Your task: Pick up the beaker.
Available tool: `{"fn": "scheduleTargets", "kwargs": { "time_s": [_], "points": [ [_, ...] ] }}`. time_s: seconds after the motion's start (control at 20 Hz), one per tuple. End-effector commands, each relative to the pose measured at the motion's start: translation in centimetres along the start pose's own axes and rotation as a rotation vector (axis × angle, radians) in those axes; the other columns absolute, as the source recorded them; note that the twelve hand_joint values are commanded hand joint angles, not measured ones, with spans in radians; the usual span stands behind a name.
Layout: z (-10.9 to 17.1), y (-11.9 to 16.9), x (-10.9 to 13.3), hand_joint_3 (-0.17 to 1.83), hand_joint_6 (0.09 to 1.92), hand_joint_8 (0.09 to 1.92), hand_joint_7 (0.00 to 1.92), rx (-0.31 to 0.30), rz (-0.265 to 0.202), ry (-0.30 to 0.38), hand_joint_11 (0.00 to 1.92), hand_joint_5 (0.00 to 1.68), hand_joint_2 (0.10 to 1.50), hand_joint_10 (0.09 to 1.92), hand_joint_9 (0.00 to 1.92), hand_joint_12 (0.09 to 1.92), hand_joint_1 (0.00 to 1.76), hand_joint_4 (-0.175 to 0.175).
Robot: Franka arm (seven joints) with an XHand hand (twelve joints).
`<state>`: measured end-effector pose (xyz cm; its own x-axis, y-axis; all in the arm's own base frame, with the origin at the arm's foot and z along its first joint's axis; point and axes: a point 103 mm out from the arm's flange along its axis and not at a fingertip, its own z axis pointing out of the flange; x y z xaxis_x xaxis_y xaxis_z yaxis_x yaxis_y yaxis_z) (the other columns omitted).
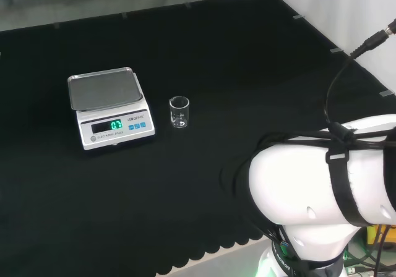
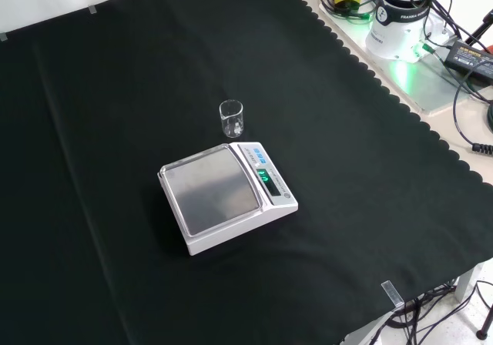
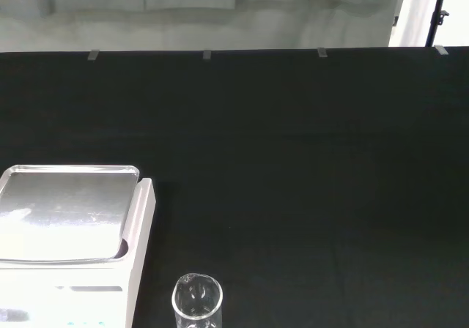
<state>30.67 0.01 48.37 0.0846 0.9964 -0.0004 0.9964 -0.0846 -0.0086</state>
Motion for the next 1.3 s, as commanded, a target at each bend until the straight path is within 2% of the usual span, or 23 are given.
{"fn": "scheduleTargets", "kwargs": {
  "time_s": [0.05, 0.1, 0.2, 0.35, 0.45, 0.55, 0.65, 0.75, 0.9, 1.0, 1.3],
  "points": [
    [0.0, 0.0, 0.0, 0.54, 0.11, 0.22, 0.00, -0.012, 0.001, -0.010, 0.00, 0.05, 0.95, 0.34, 0.00, 1.25, 0.03, -0.010],
    [0.1, 0.0, 0.0, 0.49, 0.09, 0.20, 0.00, -0.013, 0.001, -0.011, 0.00, 0.06, 0.97, 0.33, 0.00, 1.25, 0.03, -0.009],
    [0.1, 0.1, 1.3, 0.45, 0.09, 0.19, 0.00, -0.014, -0.002, -0.028, 0.00, 0.07, 1.00, 0.32, 0.00, 1.26, 0.03, -0.009],
    [0.2, 0.2, 1.4, 0.39, 0.09, 0.19, 0.00, -0.018, 0.003, -0.030, 0.00, 0.08, 1.02, 0.32, 0.00, 1.27, 0.03, -0.009],
    [0.6, 0.5, 1.3, 0.37, 0.09, 0.24, 0.00, -0.018, -0.020, -0.061, 0.00, 0.09, 1.04, 0.36, 0.00, 1.30, 0.02, -0.010],
    [1.2, 0.9, 1.1, 0.33, 0.09, 0.35, 0.00, -0.019, -0.006, -0.077, 0.00, 0.10, 1.03, 0.55, 0.01, 1.41, 0.04, -0.010],
    [1.7, 1.0, 1.1, 0.29, 0.09, 0.50, 0.00, -0.044, 0.004, -0.095, 0.09, 0.11, 0.99, 0.74, 0.10, 1.48, 0.10, -0.009],
    [2.2, 1.1, 1.2, 0.27, 0.09, 0.63, 0.00, -0.071, 0.021, -0.104, 0.16, 0.12, 0.96, 0.82, 0.17, 1.48, 0.15, -0.010],
    [3.0, 1.4, 1.0, 0.25, 0.09, 0.71, 0.02, -0.099, 0.036, -0.114, 0.21, 0.15, 0.93, 0.85, 0.22, 1.49, 0.19, -0.015],
    [3.8, 1.6, 0.8, 0.25, 0.09, 0.73, 0.03, -0.128, 0.034, -0.090, 0.22, 0.17, 0.92, 0.85, 0.23, 1.49, 0.21, -0.018],
    [6.9, 3.4, 1.4, 0.24, 0.09, 0.76, 0.05, -0.120, 0.024, -0.087, 0.23, 0.22, 0.92, 0.86, 0.25, 1.49, 0.24, -0.030]
  ]
}}
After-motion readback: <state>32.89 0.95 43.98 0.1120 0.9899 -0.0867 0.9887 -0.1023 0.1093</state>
